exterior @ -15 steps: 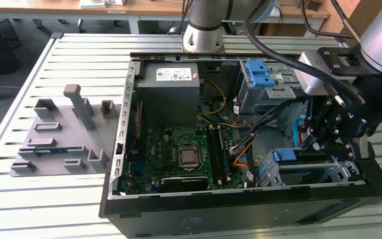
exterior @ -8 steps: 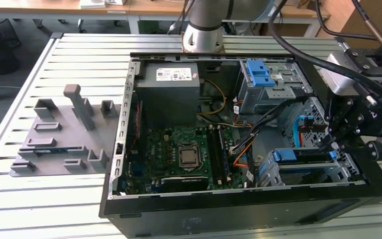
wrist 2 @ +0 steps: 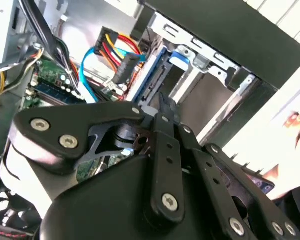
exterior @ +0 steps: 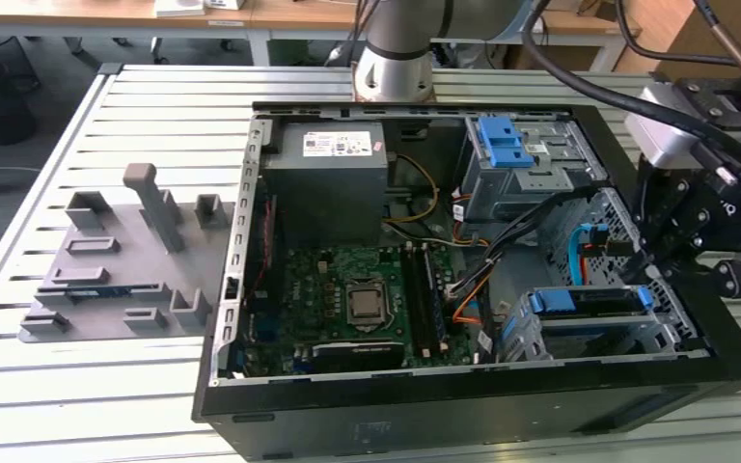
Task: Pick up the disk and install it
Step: 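Insert the first disk wire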
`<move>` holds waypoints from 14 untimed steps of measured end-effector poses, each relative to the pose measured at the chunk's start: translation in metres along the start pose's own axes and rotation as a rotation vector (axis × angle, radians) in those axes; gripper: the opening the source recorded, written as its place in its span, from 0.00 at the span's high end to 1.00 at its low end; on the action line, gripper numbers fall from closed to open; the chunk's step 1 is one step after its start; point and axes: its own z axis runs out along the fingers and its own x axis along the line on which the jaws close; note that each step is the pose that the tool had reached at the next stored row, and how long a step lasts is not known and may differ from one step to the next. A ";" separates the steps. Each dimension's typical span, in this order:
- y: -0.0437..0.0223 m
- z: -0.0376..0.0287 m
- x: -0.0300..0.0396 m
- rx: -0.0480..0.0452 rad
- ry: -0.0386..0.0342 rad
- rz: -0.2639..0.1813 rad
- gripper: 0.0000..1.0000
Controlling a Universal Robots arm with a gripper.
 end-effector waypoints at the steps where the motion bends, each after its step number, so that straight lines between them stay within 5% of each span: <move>1: 0.0000 0.0001 -0.0008 0.0010 -0.0003 0.000 0.89; 11: -0.0003 -0.0028 -0.0178 0.0040 0.0000 0.000 0.89; 14: -0.0008 -0.0029 -0.0279 0.0042 0.0006 0.000 0.89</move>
